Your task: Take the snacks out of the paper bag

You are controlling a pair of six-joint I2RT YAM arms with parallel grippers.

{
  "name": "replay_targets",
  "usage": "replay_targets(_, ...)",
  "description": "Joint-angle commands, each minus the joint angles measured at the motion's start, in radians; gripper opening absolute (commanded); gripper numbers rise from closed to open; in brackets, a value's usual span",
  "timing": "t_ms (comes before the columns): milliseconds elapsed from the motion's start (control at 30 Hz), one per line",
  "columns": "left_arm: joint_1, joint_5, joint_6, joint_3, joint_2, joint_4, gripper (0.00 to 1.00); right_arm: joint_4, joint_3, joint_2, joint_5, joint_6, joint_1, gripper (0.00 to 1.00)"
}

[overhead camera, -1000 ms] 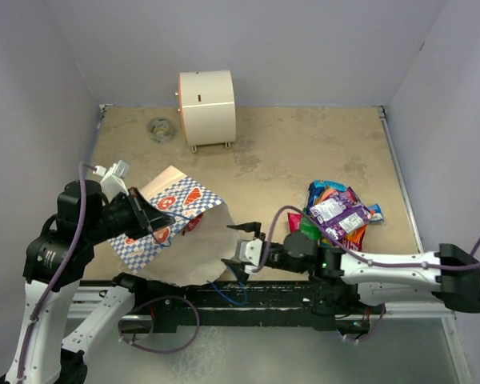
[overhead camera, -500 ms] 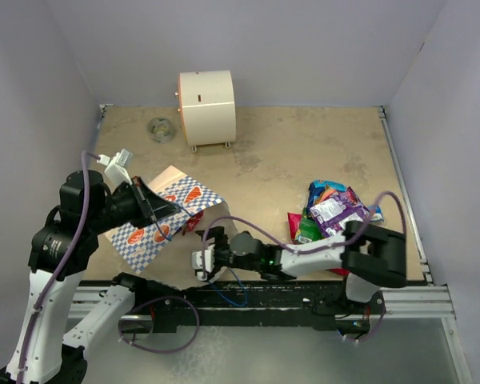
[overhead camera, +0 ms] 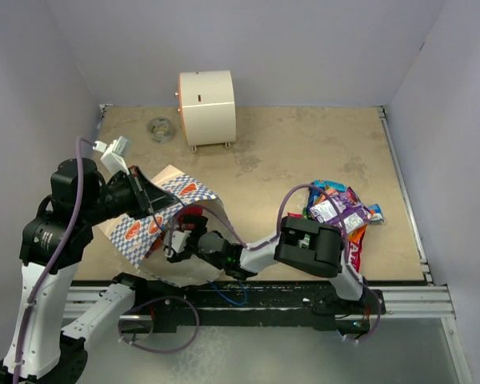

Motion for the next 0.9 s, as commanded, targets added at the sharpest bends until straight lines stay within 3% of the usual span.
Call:
replay_targets(0, -0.002, 0.019, 0.065, 0.042, 0.015, -0.03, 0.0, 0.072, 0.057, 0.031, 0.121, 0.099, -0.025, 0.94)
replay_targets(100, -0.002, 0.014, 0.074, 0.04, 0.011, -0.042, 0.0, 0.062, 0.063, 0.067, 0.172, 0.144, -0.045, 0.93)
replay_targets(200, -0.002, 0.017, 0.083, 0.042, 0.016, -0.042, 0.0, -0.005, 0.085, 0.096, 0.192, 0.192, -0.062, 0.86)
replay_targets(567, -0.001, -0.007, 0.085, 0.038, 0.032, -0.039, 0.0, -0.041, 0.075, 0.097, 0.088, 0.158, -0.075, 0.47)
replay_targets(867, -0.002, -0.066, 0.069, 0.022, 0.02, -0.052, 0.0, -0.018, 0.037, -0.001, 0.019, 0.15, -0.074, 0.08)
